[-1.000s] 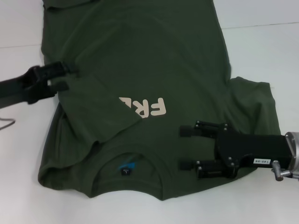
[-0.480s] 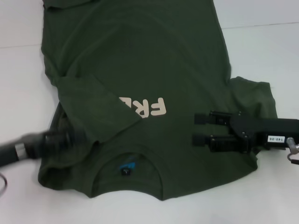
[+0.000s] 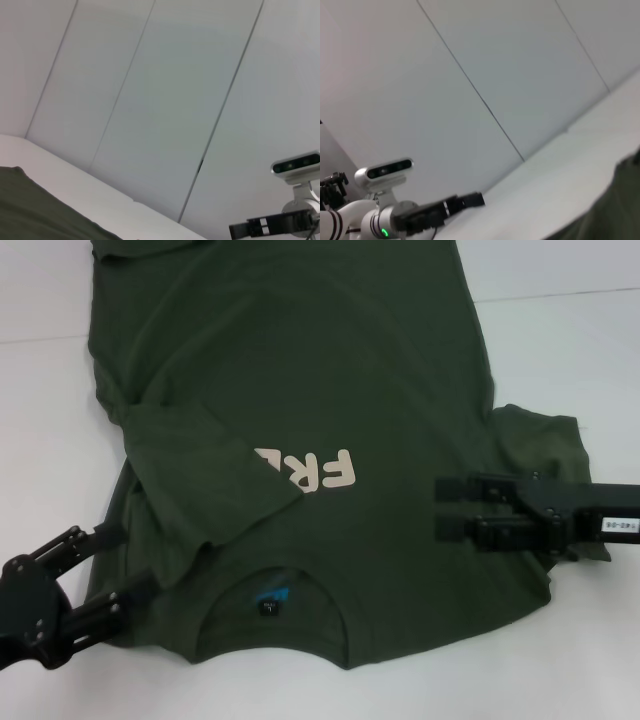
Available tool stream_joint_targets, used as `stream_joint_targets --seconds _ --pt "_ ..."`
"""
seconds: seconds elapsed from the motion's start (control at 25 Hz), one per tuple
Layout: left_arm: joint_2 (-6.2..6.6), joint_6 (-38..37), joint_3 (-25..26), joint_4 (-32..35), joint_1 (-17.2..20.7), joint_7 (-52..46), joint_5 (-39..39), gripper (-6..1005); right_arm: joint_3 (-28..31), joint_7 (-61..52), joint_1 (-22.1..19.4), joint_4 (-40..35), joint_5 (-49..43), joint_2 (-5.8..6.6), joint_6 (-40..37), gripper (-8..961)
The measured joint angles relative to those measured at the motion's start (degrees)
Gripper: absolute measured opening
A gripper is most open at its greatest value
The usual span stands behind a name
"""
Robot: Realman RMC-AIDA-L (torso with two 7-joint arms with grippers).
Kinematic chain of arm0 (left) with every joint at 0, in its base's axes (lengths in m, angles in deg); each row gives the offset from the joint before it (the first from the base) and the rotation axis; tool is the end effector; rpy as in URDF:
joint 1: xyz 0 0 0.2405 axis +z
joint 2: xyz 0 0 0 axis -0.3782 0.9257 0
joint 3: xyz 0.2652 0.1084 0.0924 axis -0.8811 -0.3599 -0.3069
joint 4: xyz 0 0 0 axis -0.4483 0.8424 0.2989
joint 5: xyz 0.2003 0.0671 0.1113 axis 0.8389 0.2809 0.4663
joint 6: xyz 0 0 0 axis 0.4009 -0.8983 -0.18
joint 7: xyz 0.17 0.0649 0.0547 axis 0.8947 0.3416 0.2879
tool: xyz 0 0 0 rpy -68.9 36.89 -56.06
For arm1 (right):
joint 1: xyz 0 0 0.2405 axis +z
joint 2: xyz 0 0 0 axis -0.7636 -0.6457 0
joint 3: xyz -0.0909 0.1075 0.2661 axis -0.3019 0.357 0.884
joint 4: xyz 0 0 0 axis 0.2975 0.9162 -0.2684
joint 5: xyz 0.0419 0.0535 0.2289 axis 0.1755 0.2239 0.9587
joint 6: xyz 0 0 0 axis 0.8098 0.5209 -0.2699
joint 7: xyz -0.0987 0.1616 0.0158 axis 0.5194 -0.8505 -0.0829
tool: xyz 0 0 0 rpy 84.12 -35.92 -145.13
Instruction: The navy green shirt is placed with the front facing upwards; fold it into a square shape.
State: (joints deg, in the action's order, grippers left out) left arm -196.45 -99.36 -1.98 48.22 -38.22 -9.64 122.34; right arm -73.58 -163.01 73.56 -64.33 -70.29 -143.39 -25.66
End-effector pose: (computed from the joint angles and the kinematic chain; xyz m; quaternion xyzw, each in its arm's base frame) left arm -0.3296 0.2697 -0.0409 -0.8633 -0.2575 -0.4084 0.1468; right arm 0.3086 0.3275 -0.0233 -0.8797 0.3385 0.3334 0.0200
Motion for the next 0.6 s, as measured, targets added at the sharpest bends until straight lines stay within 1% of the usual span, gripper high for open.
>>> stream_joint_targets --seconds 0.16,0.32,0.48,0.6 --pt "0.05 -0.25 0.08 0.05 -0.12 -0.15 0.00 841 0.15 -6.66 0.18 -0.94 -3.37 2.19 -1.32 895" --pt "0.06 -0.01 0.05 0.03 -0.36 -0.42 0.13 841 1.47 -16.27 -0.39 -2.35 -4.65 4.84 -2.45 896" --pt "0.13 -0.05 0.22 0.26 -0.41 -0.65 -0.01 840 5.49 -24.91 -1.29 -4.95 -5.37 7.30 -3.63 893" --pt "0.14 0.00 0.25 0.32 -0.40 -0.76 -0.05 840 9.78 -30.52 -1.75 -7.10 -8.22 9.39 -3.33 888"
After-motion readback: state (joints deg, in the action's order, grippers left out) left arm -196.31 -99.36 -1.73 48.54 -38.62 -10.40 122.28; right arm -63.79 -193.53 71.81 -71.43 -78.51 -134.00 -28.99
